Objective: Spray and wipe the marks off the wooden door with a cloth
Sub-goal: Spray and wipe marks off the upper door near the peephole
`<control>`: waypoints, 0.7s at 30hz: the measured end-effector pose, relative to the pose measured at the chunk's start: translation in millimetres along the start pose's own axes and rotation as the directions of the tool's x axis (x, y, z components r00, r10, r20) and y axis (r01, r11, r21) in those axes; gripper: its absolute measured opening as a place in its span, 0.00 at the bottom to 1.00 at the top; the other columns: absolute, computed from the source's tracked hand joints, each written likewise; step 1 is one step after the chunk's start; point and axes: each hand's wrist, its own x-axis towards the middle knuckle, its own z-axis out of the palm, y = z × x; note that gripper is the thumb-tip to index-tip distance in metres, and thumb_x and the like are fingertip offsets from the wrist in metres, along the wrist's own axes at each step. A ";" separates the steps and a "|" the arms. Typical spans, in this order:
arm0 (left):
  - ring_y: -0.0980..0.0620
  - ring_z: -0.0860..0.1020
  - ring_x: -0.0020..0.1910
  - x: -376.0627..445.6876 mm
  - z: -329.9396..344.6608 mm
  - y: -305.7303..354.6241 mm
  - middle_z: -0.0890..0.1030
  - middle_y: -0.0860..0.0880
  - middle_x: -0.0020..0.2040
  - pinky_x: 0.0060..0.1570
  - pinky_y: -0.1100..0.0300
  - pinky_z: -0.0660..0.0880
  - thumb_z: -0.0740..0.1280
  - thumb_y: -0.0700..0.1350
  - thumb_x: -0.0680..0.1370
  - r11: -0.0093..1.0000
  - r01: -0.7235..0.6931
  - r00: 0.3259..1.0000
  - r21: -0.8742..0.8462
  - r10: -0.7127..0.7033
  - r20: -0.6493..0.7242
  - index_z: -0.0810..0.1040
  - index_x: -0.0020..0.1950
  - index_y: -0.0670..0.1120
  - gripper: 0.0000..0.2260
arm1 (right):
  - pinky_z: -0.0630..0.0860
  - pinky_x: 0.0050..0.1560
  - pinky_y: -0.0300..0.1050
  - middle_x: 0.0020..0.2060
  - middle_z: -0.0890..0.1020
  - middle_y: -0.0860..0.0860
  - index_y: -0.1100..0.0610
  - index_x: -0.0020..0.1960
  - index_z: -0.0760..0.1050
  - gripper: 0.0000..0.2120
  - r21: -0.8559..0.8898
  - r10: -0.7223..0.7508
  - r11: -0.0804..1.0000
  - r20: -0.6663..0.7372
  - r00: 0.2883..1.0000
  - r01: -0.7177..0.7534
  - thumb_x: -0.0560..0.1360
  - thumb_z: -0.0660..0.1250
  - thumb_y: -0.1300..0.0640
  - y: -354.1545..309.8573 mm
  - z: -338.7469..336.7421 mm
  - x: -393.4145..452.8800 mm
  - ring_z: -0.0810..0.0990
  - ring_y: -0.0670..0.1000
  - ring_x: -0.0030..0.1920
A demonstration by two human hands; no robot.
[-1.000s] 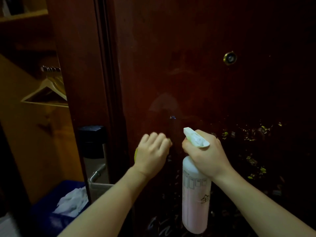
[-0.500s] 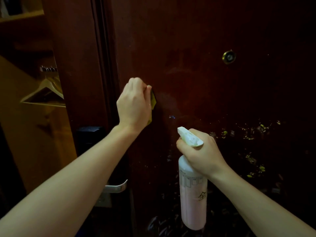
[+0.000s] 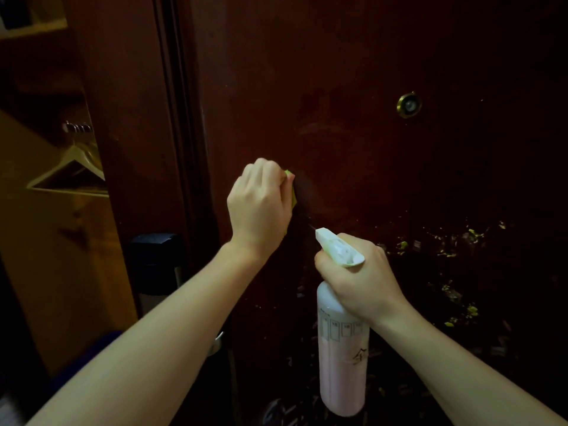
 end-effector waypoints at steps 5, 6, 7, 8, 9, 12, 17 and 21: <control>0.46 0.68 0.30 -35.1 7.8 2.7 0.73 0.45 0.33 0.29 0.51 0.64 0.65 0.40 0.79 0.959 -0.284 0.958 0.016 0.283 0.044 0.72 0.35 0.41 0.12 | 0.67 0.30 0.52 0.29 0.74 0.61 0.66 0.33 0.67 0.16 0.050 0.074 0.996 0.000 0.997 -0.074 0.67 0.63 0.52 7.3 -10.0 -2.3 0.69 0.49 0.29; 0.46 0.68 0.30 -44.7 8.3 3.2 0.73 0.45 0.33 0.30 0.51 0.63 0.65 0.40 0.79 0.940 -0.340 0.938 0.002 0.340 0.066 0.71 0.35 0.42 0.12 | 0.67 0.31 0.51 0.31 0.75 0.62 0.67 0.35 0.69 0.17 0.055 0.082 0.995 -0.005 0.997 -0.081 0.67 0.64 0.52 8.6 -12.0 -2.7 0.70 0.50 0.30; 0.46 0.67 0.30 -55.4 8.3 2.9 0.72 0.46 0.33 0.31 0.51 0.62 0.65 0.40 0.79 0.920 -0.391 0.916 -0.013 0.390 0.093 0.70 0.36 0.43 0.12 | 0.67 0.32 0.51 0.33 0.76 0.62 0.68 0.36 0.70 0.17 0.051 0.083 0.995 -0.004 0.997 -0.083 0.67 0.64 0.52 9.8 -13.9 -3.6 0.70 0.51 0.30; 0.46 0.67 0.31 -66.5 7.7 1.8 0.72 0.46 0.34 0.31 0.52 0.61 0.65 0.40 0.79 0.898 -0.439 0.890 -0.026 0.438 0.125 0.69 0.37 0.43 0.11 | 0.68 0.33 0.52 0.33 0.76 0.62 0.68 0.37 0.71 0.16 0.037 0.077 0.996 -0.002 0.997 -0.076 0.68 0.65 0.53 11.1 -15.6 -4.4 0.70 0.52 0.31; 0.47 0.67 0.31 -77.8 6.5 -0.6 0.72 0.46 0.34 0.32 0.52 0.60 0.65 0.40 0.79 0.875 -0.483 0.860 -0.040 0.483 0.163 0.68 0.38 0.44 0.10 | 0.69 0.34 0.52 0.33 0.76 0.61 0.68 0.37 0.71 0.15 0.014 0.065 0.998 -0.001 0.998 -0.065 0.69 0.65 0.54 12.4 -17.3 -5.5 0.71 0.55 0.31; 0.48 0.67 0.33 -103.0 0.3 -9.8 0.72 0.48 0.36 0.34 0.54 0.60 0.65 0.41 0.79 0.810 -0.580 0.769 -0.080 0.578 0.273 0.67 0.42 0.45 0.09 | 0.70 0.33 0.53 0.32 0.76 0.62 0.67 0.35 0.71 0.15 -0.042 0.044 0.998 -0.012 0.999 -0.045 0.68 0.63 0.54 15.2 -22.9 -9.9 0.72 0.57 0.31; 0.48 0.69 0.33 -71.5 -2.5 -5.6 0.72 0.48 0.36 0.34 0.54 0.61 0.65 0.41 0.79 0.819 -0.566 0.778 -0.096 0.569 0.266 0.69 0.41 0.45 0.09 | 0.62 0.27 0.45 0.25 0.67 0.51 0.62 0.30 0.63 0.15 -0.014 0.067 0.998 0.005 0.998 -0.067 0.69 0.65 0.57 22.0 -37.9 -14.4 0.65 0.46 0.27; 0.49 0.69 0.30 -21.6 5.5 14.2 0.74 0.46 0.34 0.31 0.55 0.64 0.65 0.39 0.79 0.939 -0.341 0.932 -0.035 0.343 0.118 0.73 0.37 0.41 0.11 | 0.62 0.27 0.41 0.25 0.67 0.47 0.59 0.29 0.62 0.14 0.013 0.077 0.997 0.009 0.997 -0.077 0.67 0.64 0.55 26.8 -48.8 -20.2 0.64 0.45 0.27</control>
